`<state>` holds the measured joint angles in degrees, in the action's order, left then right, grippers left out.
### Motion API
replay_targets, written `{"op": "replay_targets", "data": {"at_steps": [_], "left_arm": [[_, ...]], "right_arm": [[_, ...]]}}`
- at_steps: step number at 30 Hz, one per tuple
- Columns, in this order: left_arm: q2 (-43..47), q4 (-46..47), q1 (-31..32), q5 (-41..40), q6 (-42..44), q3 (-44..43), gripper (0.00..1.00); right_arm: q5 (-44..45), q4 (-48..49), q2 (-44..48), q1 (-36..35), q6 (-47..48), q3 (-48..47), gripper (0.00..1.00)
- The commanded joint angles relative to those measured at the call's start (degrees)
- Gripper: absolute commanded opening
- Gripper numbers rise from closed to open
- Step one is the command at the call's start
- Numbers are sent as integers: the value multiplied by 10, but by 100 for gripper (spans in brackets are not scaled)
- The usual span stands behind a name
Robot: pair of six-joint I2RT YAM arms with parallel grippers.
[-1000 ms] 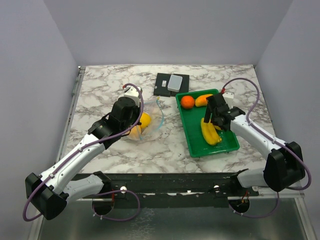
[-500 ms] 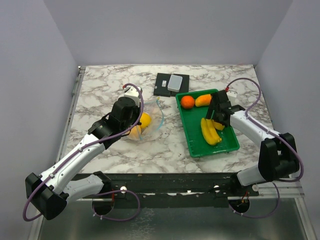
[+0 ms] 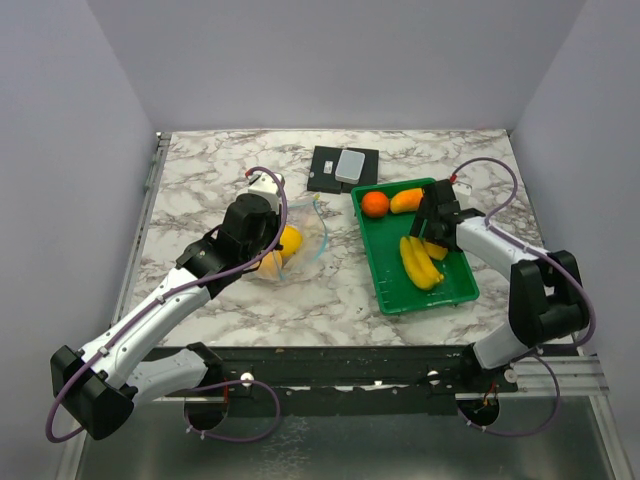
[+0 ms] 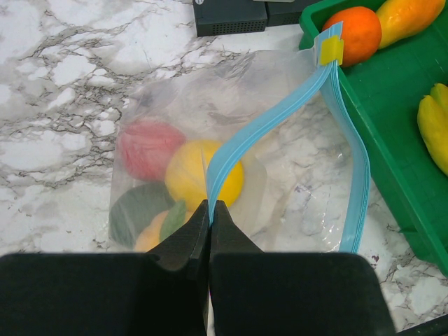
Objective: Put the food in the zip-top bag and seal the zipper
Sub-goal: Pick up the fake fruit from the bin.
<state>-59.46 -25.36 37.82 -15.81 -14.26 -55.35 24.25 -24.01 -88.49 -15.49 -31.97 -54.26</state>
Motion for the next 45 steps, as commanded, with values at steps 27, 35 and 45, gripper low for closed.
{"op": "replay_targets", "data": {"at_steps": [27, 35, 45], "left_arm": [[-4, 9, -1, 12, 1, 5, 0], [-3, 9, -1, 12, 0, 5, 0], [-4, 9, -1, 9, 0, 5, 0]], "right_arm": [[-144, 37, 118, 7, 18, 9, 32], [-258, 13, 178, -4, 40, -31, 32], [-394, 32, 227, -61, 44, -70, 32]]}}
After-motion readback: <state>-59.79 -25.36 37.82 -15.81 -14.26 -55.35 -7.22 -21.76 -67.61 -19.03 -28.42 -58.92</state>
